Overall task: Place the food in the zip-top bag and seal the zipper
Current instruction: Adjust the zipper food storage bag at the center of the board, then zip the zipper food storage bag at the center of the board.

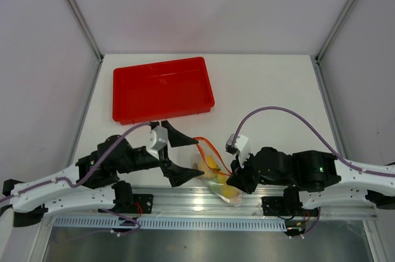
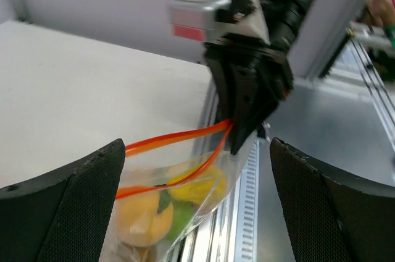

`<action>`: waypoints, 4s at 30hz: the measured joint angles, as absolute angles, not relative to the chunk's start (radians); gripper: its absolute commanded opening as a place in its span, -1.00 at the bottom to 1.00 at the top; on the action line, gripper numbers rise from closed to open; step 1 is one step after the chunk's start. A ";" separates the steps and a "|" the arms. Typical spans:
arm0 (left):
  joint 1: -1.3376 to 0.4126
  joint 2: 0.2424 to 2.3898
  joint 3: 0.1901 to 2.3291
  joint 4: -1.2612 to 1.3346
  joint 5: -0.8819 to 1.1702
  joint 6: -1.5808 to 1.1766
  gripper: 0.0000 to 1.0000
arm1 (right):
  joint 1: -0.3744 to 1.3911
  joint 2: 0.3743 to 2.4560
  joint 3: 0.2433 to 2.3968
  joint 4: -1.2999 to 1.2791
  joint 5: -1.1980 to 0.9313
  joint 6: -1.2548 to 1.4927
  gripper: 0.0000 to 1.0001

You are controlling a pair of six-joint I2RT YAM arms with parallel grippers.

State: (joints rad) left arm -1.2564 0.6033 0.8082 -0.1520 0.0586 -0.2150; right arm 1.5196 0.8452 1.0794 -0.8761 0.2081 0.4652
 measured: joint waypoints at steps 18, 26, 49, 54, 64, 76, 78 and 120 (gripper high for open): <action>-1.256 1.019 0.990 -0.235 0.614 0.212 0.99 | 1.497 0.768 1.079 -0.878 0.025 0.428 -1.00; -1.256 1.094 0.992 -0.252 0.641 0.220 0.99 | 1.494 0.773 1.079 -0.878 -0.009 0.421 -1.00; -1.208 1.177 0.921 -0.264 0.601 0.071 -0.99 | 1.481 0.739 1.063 -0.900 0.070 0.451 0.14; -1.208 1.096 0.819 -0.210 0.525 -0.031 -0.99 | 1.480 0.706 1.026 -0.902 0.155 0.494 0.99; -1.207 0.890 0.768 -0.180 0.365 -0.168 -0.99 | 1.477 0.430 0.857 -0.831 0.294 0.588 0.93; -1.206 0.881 0.745 -0.131 0.352 -0.240 -0.99 | 1.477 0.505 0.830 -0.619 0.273 0.537 -0.15; -1.206 0.882 0.740 -0.122 0.353 -0.247 -0.99 | 1.475 0.514 0.823 -0.594 0.270 0.527 -0.35; -1.198 1.028 0.861 0.023 0.521 -0.289 -0.31 | 1.468 0.538 0.763 -0.488 0.174 0.515 -1.00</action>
